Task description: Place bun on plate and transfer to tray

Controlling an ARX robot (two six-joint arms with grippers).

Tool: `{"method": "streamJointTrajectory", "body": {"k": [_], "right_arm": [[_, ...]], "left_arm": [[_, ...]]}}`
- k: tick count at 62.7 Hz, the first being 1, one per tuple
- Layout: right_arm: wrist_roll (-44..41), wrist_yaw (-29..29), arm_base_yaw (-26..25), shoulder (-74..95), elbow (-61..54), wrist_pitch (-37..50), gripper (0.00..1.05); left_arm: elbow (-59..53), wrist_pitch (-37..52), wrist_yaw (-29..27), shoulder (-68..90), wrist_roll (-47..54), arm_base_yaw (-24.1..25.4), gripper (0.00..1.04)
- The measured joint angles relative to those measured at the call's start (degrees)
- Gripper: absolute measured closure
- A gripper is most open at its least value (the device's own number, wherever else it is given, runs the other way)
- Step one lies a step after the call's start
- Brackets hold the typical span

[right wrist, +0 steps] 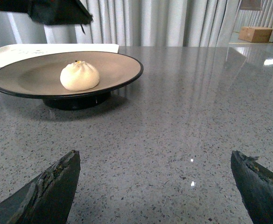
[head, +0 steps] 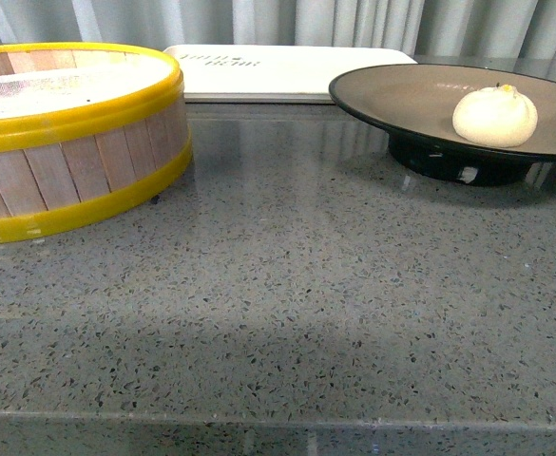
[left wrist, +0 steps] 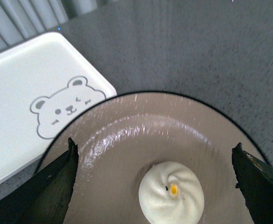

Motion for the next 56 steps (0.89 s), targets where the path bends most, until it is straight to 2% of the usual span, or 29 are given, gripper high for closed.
{"method": "streamJointTrajectory", "body": {"k": [12, 17, 25, 26, 29, 36, 45, 56], "right_arm": [[0.0, 0.0, 0.0, 0.0, 0.0, 0.0, 0.08], [0.0, 0.0, 0.0, 0.0, 0.0, 0.0, 0.08], [0.0, 0.0, 0.0, 0.0, 0.0, 0.0, 0.08], [0.0, 0.0, 0.0, 0.0, 0.0, 0.0, 0.08], [0.0, 0.0, 0.0, 0.0, 0.0, 0.0, 0.08], [0.0, 0.0, 0.0, 0.0, 0.0, 0.0, 0.08], [0.0, -0.2, 0.0, 0.0, 0.0, 0.0, 0.08], [0.0, 0.1, 0.0, 0.0, 0.0, 0.0, 0.08]], "left_arm": [[-18.3, 4.6, 4.4, -21.4, 0.5, 8.5, 0.07], [-28.3, 4.0, 9.0, -33.0, 1.2, 15.9, 0.07], [-37.9, 1.3, 16.8, -44.4, 1.7, 26.6, 0.07], [-38.6, 1.4, 16.5, -45.2, 1.7, 27.5, 0.07], [-43.5, 5.7, 10.5, -49.3, 0.2, 31.2, 0.15], [-56.0, 14.4, 8.5, -57.9, -1.9, 39.5, 0.35], [-68.1, 18.4, 9.0, -64.2, -2.7, 40.8, 0.6], [-75.5, 20.8, 9.2, -67.7, -3.0, 40.8, 0.88]]}}
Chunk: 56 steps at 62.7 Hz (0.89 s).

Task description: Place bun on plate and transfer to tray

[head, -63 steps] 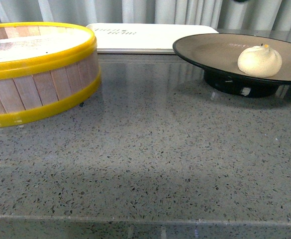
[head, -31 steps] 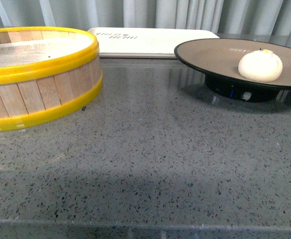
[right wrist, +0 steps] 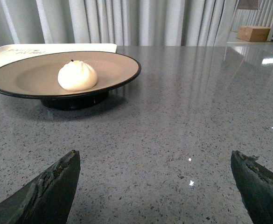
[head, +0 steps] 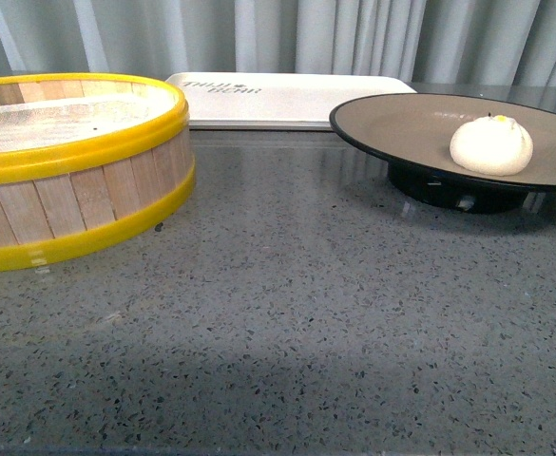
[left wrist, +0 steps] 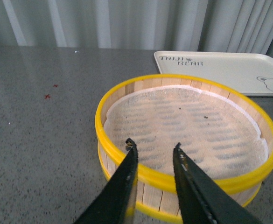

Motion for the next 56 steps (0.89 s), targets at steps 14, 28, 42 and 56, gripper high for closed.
{"method": "streamJointTrajectory", "body": {"k": [14, 28, 42, 56], "right_arm": [[0.0, -0.1, 0.0, 0.0, 0.0, 0.0, 0.08], [0.0, -0.1, 0.0, 0.0, 0.0, 0.0, 0.08], [0.0, -0.1, 0.0, 0.0, 0.0, 0.0, 0.08], [0.0, -0.1, 0.0, 0.0, 0.0, 0.0, 0.08]], "left_arm": [[-6.1, 1.4, -0.1, -5.2, -0.3, 0.0, 1.01], [-10.4, 1.3, -0.1, -9.8, -0.3, 0.0, 1.01], [-13.4, -0.3, -0.1, -14.5, -0.3, 0.0, 1.01], [-15.5, -3.3, -0.1, -19.5, -0.3, 0.0, 1.01]]}}
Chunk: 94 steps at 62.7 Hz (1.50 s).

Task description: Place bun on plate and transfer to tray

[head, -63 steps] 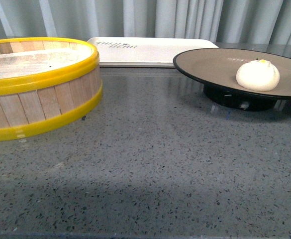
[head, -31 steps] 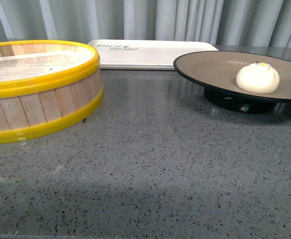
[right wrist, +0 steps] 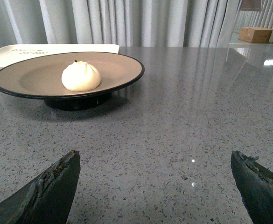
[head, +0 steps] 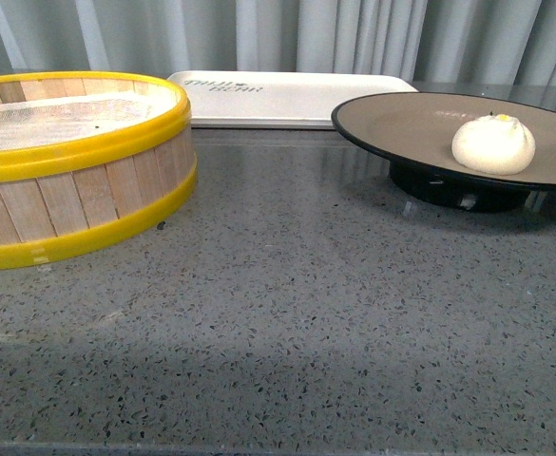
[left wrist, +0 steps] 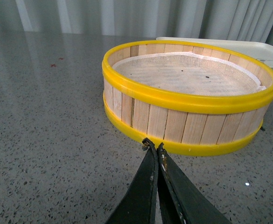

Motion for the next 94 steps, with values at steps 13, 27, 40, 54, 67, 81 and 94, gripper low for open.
{"method": "streamJointTrajectory", "body": {"k": [13, 27, 40, 54, 67, 81, 94], "right_arm": [[0.0, 0.0, 0.0, 0.0, 0.0, 0.0, 0.08], [0.0, 0.0, 0.0, 0.0, 0.0, 0.0, 0.08], [0.0, 0.0, 0.0, 0.0, 0.0, 0.0, 0.08], [0.0, 0.0, 0.0, 0.0, 0.0, 0.0, 0.08], [0.0, 0.0, 0.0, 0.0, 0.0, 0.0, 0.08], [-6.3, 16.7, 3.2, 6.5, 3.0, -1.3, 0.08], [-7.8, 13.9, -8.7, 29.4, 14.0, 18.7, 0.08]], "left_arm": [[-1.4, -1.5, 0.0, -3.7, 0.0, 0.0, 1.01], [-1.4, -4.2, 0.0, -7.3, 0.0, 0.0, 1.01], [-1.4, -14.5, 0.0, -16.9, 0.0, 0.0, 1.01], [-1.4, -14.8, 0.0, -17.6, 0.0, 0.0, 0.96], [-1.4, -14.8, 0.0, -17.6, 0.0, 0.0, 0.62], [-1.4, -14.8, 0.0, -17.6, 0.0, 0.0, 0.23], [-1.4, -14.8, 0.0, -17.6, 0.0, 0.0, 0.07]]}}
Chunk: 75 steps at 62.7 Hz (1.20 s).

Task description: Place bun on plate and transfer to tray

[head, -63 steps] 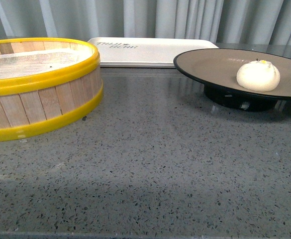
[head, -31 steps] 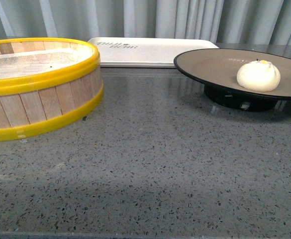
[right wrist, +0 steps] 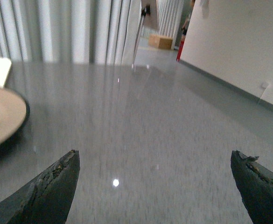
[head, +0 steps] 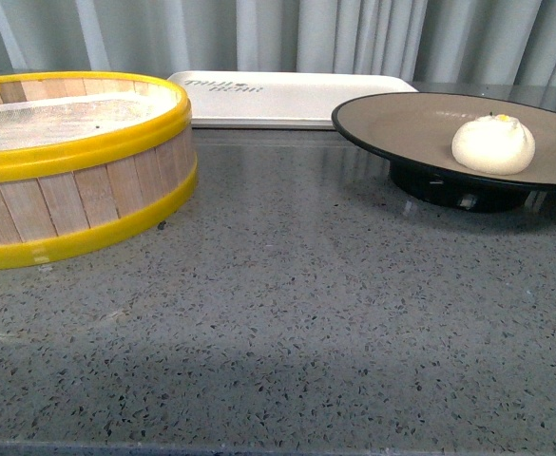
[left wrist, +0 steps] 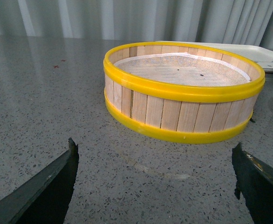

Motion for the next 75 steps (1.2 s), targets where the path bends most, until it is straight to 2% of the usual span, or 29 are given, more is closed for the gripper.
{"method": "streamJointTrajectory", "body": {"k": [6, 11, 14, 22, 30, 36, 53, 75], "right_arm": [[5.7, -6.9, -5.6, 11.3, 5.7, 7.1, 0.08], [12.0, -11.1, -8.3, 19.9, 10.4, 7.9, 0.08], [19.2, -15.5, -9.6, 27.5, 14.6, 6.1, 0.08], [40.1, -25.2, -8.0, 40.0, 23.4, 3.1, 0.08], [52.9, -31.2, -6.0, 43.9, 26.3, 3.2, 0.08], [60.2, -33.7, -5.2, 45.0, 26.4, 3.4, 0.08], [69.9, -38.4, -4.3, 46.8, 25.6, 4.3, 0.08], [73.2, -39.7, -3.1, 54.2, 26.5, 6.2, 0.08]], "left_arm": [[0.0, 0.0, 0.0, 0.0, 0.0, 0.0, 0.07], [0.0, 0.0, 0.0, 0.0, 0.0, 0.0, 0.07], [0.0, 0.0, 0.0, 0.0, 0.0, 0.0, 0.07], [0.0, 0.0, 0.0, 0.0, 0.0, 0.0, 0.07], [0.0, 0.0, 0.0, 0.0, 0.0, 0.0, 0.07], [0.0, 0.0, 0.0, 0.0, 0.0, 0.0, 0.07], [0.0, 0.0, 0.0, 0.0, 0.0, 0.0, 0.07], [0.0, 0.0, 0.0, 0.0, 0.0, 0.0, 0.07]]}}
